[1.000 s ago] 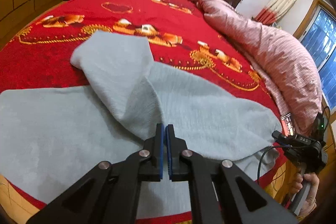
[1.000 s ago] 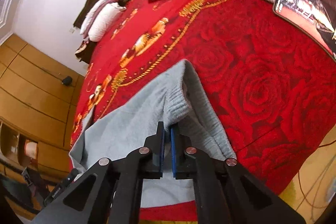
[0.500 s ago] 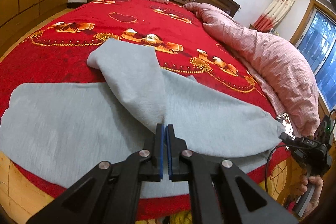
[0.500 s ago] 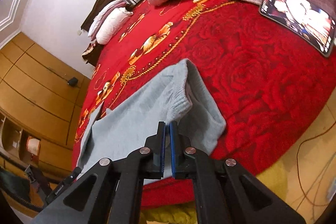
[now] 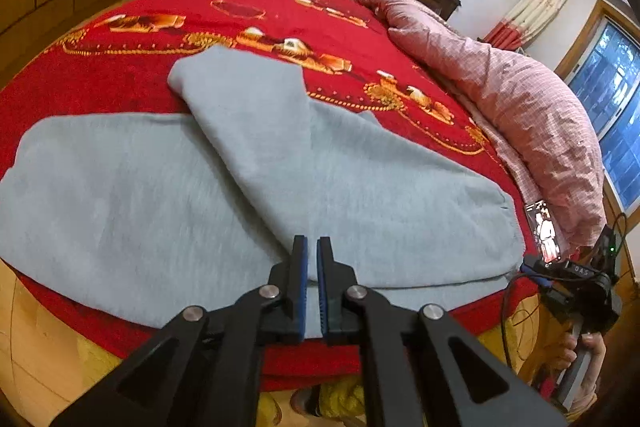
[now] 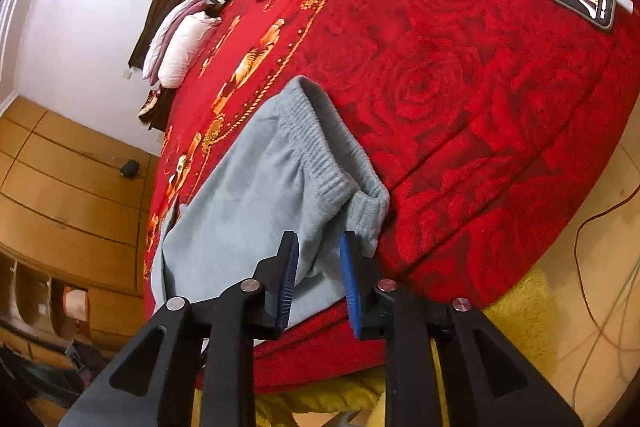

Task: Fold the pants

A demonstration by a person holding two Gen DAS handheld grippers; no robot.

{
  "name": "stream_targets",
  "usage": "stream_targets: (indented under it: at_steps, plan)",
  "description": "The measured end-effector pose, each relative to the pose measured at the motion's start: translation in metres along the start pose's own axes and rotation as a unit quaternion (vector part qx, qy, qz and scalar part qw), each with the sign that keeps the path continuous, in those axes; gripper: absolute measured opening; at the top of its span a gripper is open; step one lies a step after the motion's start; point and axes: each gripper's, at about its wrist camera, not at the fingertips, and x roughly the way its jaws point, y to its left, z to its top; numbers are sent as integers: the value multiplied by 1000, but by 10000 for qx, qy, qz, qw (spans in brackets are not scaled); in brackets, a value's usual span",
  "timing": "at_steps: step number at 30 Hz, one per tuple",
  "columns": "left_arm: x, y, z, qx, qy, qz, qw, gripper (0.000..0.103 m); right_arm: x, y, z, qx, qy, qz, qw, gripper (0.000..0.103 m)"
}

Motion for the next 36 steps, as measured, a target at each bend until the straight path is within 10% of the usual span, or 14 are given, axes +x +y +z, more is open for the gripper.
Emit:
stream_targets:
  at_steps: [5, 15, 19, 22, 36]
  plan:
    - [11, 9, -1, -230, 185, 42, 9996, 26, 7, 4, 5, -90, -3, 46, 9999, 23]
    - [39, 13, 10, -591, 496, -24, 9970, 37, 23, 0, 13, 111, 67, 116, 9998, 23]
    - [52, 8, 16, -508, 459, 73, 9976, 36, 19, -2, 16, 88, 8, 196, 9998, 12]
    - [54, 3, 19, -323, 392, 97, 9987, 4, 10, 0, 16, 16, -75, 299, 9995, 5]
    - [7, 2, 8, -112, -19, -146, 9998, 4, -12, -2, -10, -207, -157, 261, 9993, 4]
